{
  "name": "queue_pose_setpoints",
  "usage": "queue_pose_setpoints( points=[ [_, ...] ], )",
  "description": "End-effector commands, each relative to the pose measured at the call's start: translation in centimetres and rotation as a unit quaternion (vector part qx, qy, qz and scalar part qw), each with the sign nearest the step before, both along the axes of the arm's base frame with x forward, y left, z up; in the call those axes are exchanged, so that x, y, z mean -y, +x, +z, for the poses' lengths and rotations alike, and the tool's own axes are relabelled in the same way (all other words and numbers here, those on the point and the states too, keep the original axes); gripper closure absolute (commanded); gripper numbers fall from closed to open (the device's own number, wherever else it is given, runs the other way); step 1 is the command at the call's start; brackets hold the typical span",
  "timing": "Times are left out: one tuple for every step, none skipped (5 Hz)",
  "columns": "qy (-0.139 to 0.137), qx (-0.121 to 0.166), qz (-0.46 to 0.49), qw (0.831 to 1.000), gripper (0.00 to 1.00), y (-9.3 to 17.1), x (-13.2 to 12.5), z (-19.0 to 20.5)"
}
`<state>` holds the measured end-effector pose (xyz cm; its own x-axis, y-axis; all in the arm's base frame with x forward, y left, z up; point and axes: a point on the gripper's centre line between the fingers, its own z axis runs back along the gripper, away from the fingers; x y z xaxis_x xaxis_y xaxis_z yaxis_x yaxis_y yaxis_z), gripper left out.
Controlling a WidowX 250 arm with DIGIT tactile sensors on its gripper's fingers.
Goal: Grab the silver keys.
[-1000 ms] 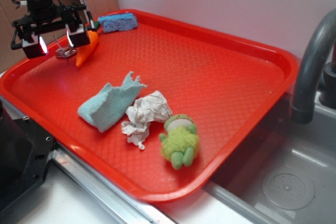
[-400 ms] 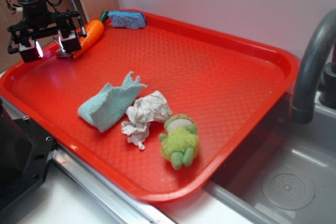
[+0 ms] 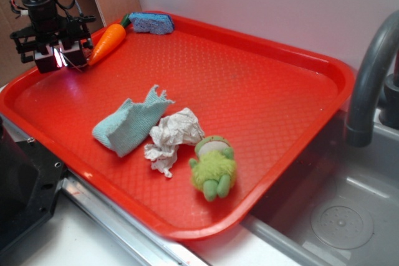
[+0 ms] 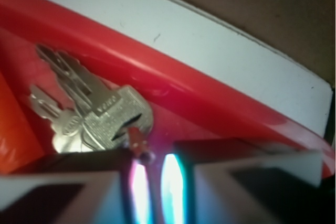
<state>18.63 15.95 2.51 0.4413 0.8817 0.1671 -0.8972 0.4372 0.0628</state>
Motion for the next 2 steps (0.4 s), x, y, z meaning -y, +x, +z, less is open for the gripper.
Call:
queue_pose_setpoints(
  points=[
    [0.013, 0.011, 0.004, 1.000, 1.00, -0.32, -0.47, 0.75],
    [0.012, 0.013, 0.001, 1.000, 1.00, -0.40, -0.31, 0.89]
  ],
)
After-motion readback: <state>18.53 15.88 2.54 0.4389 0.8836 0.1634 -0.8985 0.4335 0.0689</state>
